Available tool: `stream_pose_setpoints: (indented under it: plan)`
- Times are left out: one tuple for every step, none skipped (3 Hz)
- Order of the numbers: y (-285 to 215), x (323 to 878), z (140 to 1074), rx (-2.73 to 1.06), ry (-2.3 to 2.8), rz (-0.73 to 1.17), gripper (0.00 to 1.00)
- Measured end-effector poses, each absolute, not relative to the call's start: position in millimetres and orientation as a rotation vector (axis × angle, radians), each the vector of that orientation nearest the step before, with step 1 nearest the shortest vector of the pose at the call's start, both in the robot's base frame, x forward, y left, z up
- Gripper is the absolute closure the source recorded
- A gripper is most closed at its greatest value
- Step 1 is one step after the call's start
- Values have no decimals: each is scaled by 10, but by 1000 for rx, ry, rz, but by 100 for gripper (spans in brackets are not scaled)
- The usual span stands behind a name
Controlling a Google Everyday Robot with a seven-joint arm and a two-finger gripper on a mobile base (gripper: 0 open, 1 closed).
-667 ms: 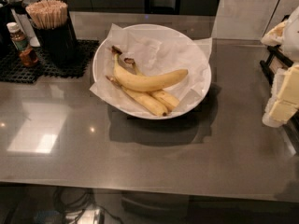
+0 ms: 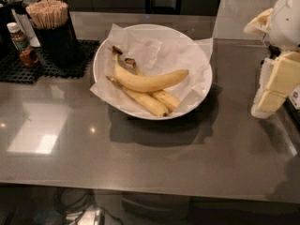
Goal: Pick banana from white bowl
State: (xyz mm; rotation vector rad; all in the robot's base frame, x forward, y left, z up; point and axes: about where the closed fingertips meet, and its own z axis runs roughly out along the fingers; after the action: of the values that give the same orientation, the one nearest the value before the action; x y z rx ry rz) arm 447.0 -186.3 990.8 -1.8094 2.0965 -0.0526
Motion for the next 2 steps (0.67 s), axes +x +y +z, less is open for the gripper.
stream_pose_setpoints:
  plan:
    - [-1414, 4603, 9973, -1937, 1934, 23, 0]
    - [-1059, 4800, 9980, -2007, 1836, 87, 0]
